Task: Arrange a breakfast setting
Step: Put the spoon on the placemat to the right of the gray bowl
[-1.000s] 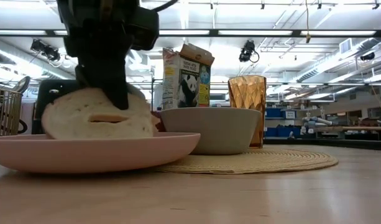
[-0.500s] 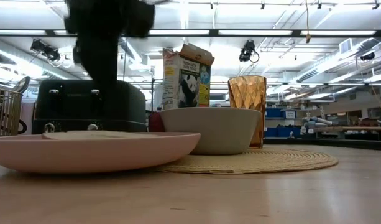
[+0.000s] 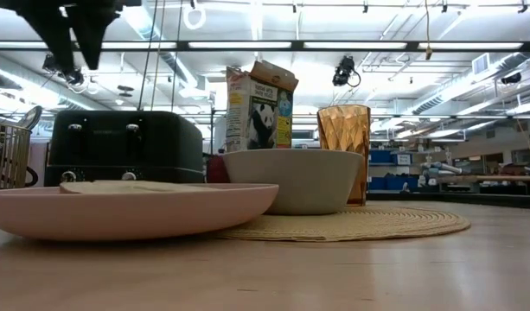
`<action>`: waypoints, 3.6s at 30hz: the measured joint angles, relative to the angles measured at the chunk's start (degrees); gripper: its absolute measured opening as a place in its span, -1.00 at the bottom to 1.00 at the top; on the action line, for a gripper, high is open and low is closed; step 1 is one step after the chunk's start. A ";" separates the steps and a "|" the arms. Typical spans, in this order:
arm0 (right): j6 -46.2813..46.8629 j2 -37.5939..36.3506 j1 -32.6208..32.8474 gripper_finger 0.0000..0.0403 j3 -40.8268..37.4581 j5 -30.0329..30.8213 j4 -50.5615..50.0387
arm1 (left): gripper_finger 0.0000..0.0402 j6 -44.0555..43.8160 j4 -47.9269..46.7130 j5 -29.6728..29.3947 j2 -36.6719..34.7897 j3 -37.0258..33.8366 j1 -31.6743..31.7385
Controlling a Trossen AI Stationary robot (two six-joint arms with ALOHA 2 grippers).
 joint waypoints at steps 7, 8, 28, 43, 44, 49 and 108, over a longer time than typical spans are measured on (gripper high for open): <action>-1.82 0.00 -0.33 0.17 0.00 0.18 -0.19 | -0.03 -11.85 -0.03 -1.35 -0.76 -6.31 0.09; -1.91 0.00 -0.35 0.17 0.00 0.18 -0.27 | -0.03 -14.08 -0.08 -1.36 -0.88 -7.80 0.06; -4.29 0.00 -2.88 0.17 0.00 -4.60 -0.78 | -0.23 -32.87 -0.07 -0.88 -0.82 -22.08 3.32; -4.29 0.00 -3.06 0.17 0.00 -4.67 -0.74 | -0.50 -32.10 -0.04 -0.25 -0.82 -22.08 4.33; -4.29 0.00 -3.06 0.17 0.00 -4.67 -0.74 | -0.54 -31.92 0.13 -0.20 -0.82 -22.08 4.32; -4.28 0.00 -3.06 0.17 0.00 -4.67 -0.74 | -0.71 -30.84 0.74 1.03 -0.82 -21.91 4.26; -27.17 -2.22 -23.26 0.57 0.07 -39.78 48.04 | -0.88 102.35 82.37 22.15 11.95 28.30 -6.98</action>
